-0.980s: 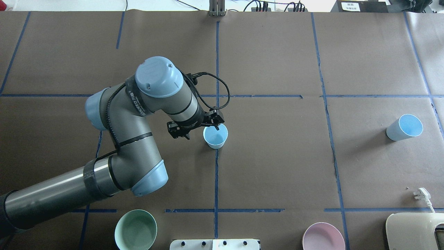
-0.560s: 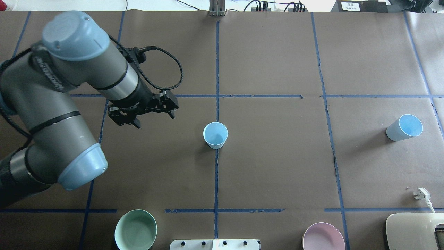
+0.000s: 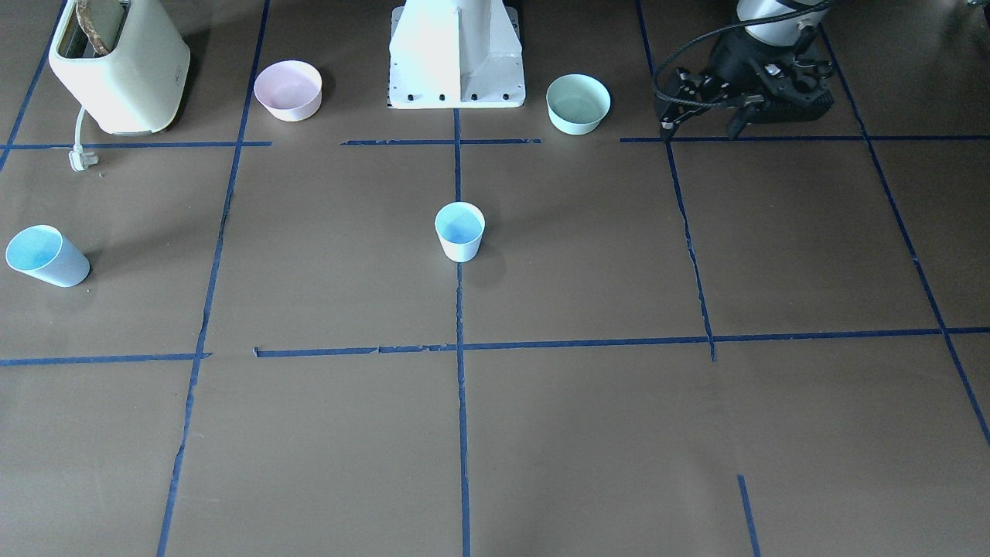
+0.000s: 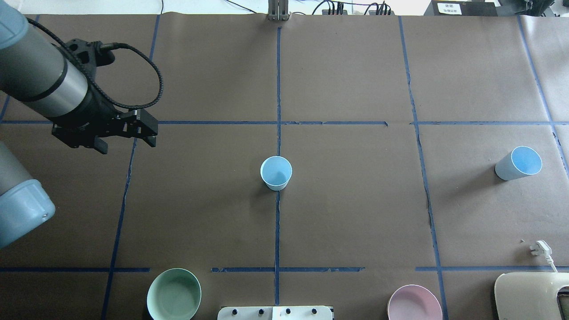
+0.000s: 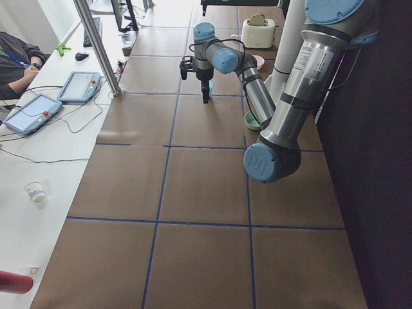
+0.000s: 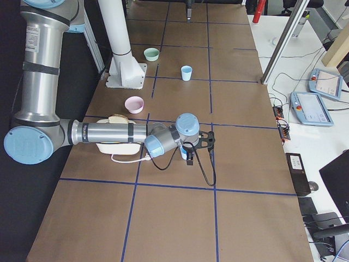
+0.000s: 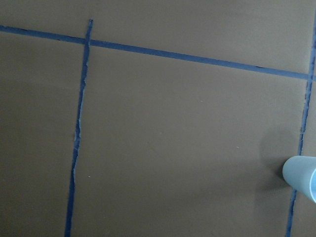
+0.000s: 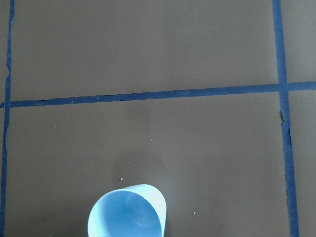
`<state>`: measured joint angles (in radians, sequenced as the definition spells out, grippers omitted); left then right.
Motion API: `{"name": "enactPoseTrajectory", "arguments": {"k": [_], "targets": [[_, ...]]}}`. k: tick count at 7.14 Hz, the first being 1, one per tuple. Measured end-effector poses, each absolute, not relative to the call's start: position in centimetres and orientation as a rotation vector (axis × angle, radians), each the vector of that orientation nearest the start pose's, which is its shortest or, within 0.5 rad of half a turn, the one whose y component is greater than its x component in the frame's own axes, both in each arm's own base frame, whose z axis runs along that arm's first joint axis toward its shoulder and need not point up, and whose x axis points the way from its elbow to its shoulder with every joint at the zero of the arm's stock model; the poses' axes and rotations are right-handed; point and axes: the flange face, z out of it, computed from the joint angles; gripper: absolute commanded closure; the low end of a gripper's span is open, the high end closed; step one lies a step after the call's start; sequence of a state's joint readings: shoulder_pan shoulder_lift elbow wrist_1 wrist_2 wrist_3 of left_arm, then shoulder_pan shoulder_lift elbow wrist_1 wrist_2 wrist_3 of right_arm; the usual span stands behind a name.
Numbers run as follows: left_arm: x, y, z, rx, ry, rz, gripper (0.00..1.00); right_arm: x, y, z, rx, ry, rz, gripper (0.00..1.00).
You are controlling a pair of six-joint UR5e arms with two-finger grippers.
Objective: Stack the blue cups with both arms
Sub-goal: 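Open the left gripper to set the cup down and withdraw, then grasp the other light blue cup with the right gripper and lift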
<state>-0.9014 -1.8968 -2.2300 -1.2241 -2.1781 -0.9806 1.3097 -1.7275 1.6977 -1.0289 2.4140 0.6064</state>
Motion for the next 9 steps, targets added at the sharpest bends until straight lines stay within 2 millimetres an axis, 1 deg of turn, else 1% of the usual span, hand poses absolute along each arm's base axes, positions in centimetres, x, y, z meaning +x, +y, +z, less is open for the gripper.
{"name": "enactPoseTrajectory", "arguments": {"k": [1,2,3,5,6,7,8,9], "targets": [[21.8,-42.8,26.1,0.007,0.835,-0.073,0.00,-7.8,-44.3,60.7,0.075,-0.941,0.114,0.00],[20.1,-43.1,27.3,0.019,0.828,-0.051,0.00,-9.3,-44.3,61.4,0.060,-0.927,0.113,0.00],[19.0,-43.4,28.0,0.026,0.824,-0.043,0.00,-10.3,-44.2,62.1,0.043,-0.917,0.108,0.00],[18.2,-43.6,28.4,0.031,0.821,-0.040,0.00,-11.8,-45.0,63.9,0.009,-0.902,0.101,0.01],[18.1,-43.6,28.5,0.030,0.820,-0.042,0.00,-12.4,-45.3,64.4,-0.003,-0.897,0.098,0.15],[18.0,-43.6,28.6,0.029,0.819,-0.044,0.00,-12.9,-45.4,64.6,-0.008,-0.894,0.092,0.60],[17.9,-43.6,28.7,0.027,0.818,-0.045,0.00,-13.3,-45.4,64.5,-0.009,-0.893,0.084,0.84],[17.9,-43.6,28.8,0.025,0.820,-0.045,0.00,-13.6,-45.6,64.3,-0.005,-0.893,0.078,1.00]]}}
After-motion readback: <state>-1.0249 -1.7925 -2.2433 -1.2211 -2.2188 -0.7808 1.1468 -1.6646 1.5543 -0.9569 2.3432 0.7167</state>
